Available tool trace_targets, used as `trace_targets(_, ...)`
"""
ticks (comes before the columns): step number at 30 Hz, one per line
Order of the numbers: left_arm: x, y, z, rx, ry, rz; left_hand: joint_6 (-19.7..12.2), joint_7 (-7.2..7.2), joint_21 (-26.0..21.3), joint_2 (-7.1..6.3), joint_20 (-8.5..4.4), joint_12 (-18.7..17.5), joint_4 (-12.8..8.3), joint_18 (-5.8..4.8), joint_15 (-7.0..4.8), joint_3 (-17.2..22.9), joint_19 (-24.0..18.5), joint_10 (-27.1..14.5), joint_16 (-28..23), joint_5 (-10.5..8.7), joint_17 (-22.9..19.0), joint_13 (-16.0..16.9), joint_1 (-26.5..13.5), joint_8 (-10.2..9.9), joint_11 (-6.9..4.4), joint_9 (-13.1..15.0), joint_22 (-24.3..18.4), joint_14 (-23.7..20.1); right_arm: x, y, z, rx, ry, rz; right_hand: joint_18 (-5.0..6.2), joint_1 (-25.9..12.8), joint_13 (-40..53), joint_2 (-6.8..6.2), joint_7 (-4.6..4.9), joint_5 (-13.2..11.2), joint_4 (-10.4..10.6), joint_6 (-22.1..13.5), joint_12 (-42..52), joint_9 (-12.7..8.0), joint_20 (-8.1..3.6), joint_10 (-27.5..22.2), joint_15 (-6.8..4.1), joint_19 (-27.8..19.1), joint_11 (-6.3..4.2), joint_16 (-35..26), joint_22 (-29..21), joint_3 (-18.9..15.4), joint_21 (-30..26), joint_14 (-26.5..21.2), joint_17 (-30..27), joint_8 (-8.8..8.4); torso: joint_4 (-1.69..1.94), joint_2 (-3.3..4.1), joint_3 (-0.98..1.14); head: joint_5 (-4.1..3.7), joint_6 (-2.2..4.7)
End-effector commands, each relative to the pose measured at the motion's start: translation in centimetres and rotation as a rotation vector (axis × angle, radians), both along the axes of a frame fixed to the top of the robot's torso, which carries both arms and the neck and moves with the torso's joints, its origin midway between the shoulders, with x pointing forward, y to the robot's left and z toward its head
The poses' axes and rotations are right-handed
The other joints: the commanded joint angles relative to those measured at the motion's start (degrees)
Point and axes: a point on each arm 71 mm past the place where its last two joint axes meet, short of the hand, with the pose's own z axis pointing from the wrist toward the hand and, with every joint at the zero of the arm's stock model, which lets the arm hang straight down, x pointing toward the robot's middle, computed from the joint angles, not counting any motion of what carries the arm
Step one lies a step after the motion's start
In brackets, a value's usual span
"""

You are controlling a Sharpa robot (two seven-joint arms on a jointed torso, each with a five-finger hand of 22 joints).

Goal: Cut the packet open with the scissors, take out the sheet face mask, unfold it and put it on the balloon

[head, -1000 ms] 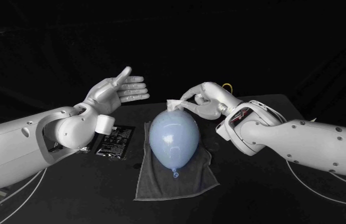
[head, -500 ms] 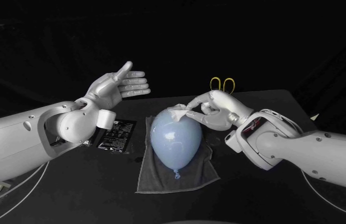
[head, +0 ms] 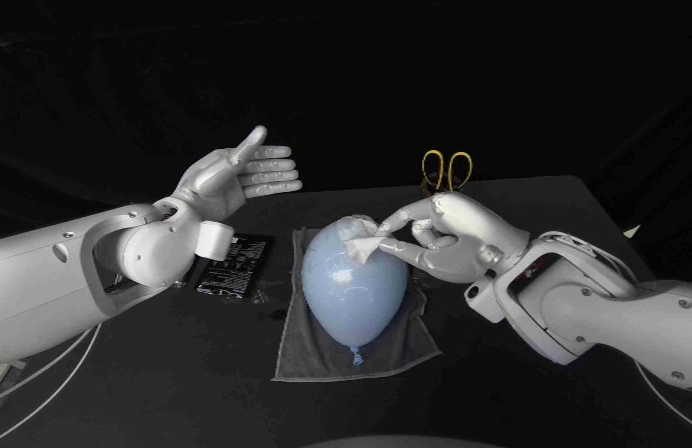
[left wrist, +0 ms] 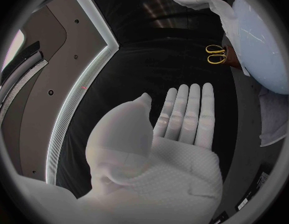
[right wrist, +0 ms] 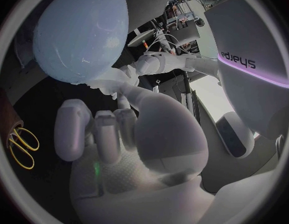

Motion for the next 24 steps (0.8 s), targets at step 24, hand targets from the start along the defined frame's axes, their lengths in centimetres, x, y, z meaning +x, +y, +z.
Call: trace_targets(24,0.1,-0.7,-0.8,-0.006,0.012,-0.023,-0.4,1.05,-0.7,0.9,0.15,-0.1,0.5,0.24,0.26,-0.6,-1.9,-0.4,-0.3,0.11,0.2,0.0,-0.5,-0.4,0.41,-0.1,-0.1,-0.7,0.6,-1.5,5.2,0.29,-0.131,-0.073,-0.29,-0.4,10.5,-0.12,-0.29,0.3,0.0,0.0,0.0,2.9,-0.41,2.3,-0.46,0.5,-0.5,0.2,10.9,0.4,0.2,6.0,15.1,1.19,0.19,-0.04,-0.3,-0.22,1.34)
